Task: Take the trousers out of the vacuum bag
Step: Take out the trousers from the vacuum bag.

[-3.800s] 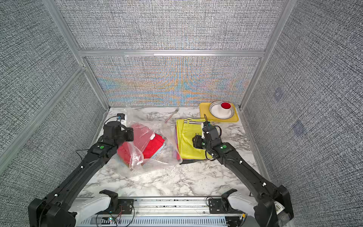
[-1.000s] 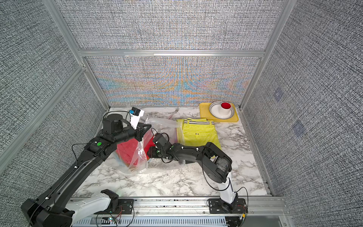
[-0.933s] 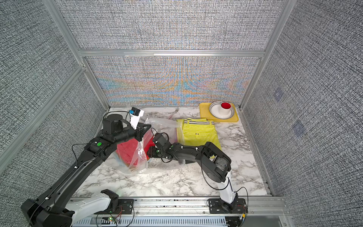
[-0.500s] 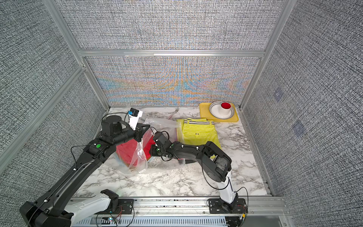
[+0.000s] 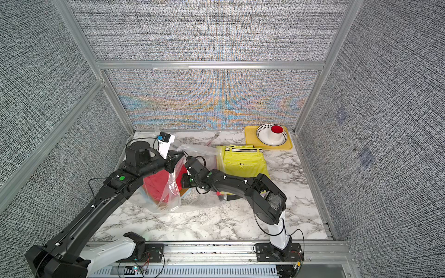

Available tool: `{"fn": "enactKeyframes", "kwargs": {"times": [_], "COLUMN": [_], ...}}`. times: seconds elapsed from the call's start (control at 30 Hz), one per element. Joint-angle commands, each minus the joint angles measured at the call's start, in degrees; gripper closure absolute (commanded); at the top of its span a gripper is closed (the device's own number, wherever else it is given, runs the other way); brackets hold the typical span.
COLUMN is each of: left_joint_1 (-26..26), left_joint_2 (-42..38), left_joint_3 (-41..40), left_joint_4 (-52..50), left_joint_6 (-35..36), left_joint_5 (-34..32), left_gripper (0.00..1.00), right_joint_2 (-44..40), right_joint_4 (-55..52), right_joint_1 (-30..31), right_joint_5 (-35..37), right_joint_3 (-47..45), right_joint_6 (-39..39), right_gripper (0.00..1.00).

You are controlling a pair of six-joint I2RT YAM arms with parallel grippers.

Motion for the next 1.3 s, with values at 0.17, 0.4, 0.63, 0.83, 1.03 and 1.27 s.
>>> {"fn": "enactKeyframes", "kwargs": {"times": [0.17,0.4,0.63,0.83,1.03,1.27], "left_joint_1": [0.1,0.0,0.1,0.0,0.0,0.0], "left_joint_2": [-1.2,-0.2,0.3,0.8,1.2,1.1], "left_joint_3": [2.2,2.8,3.4,3.7,3.9,4.0], "left_joint_4": [-0.5,-0.5,-0.6,-0.6,-0.8,-0.8], "left_joint_6": [0.3,0.2,0.1,0.0,-0.2,0.0], "left_joint_5": [-5.7,-9.8,-12.4,-12.6,-12.3,-12.4], "left_gripper": [1.00,1.00,1.00,1.00,1.00,1.00], "right_joint_2": [-5.8,-10.9,-14.6,-13.7,-12.9,-13.9], "right_joint_4": [-5.5,-9.6,-10.2,-7.3,-4.9,-1.1], "right_joint_1": [0.3,2.5,3.6,3.6,3.6,3.6], "right_joint_5": [3.8,6.4,9.2,8.9,8.4,5.9], "right_joint_3": [1.0,-0.2,-8.2,-13.9,-15.0,-18.1], "right_joint_6": [-6.0,-7.2,-4.2,0.7,4.4,9.6], "right_gripper": [1.00,1.00,1.00,1.00,1.00,0.69]}}
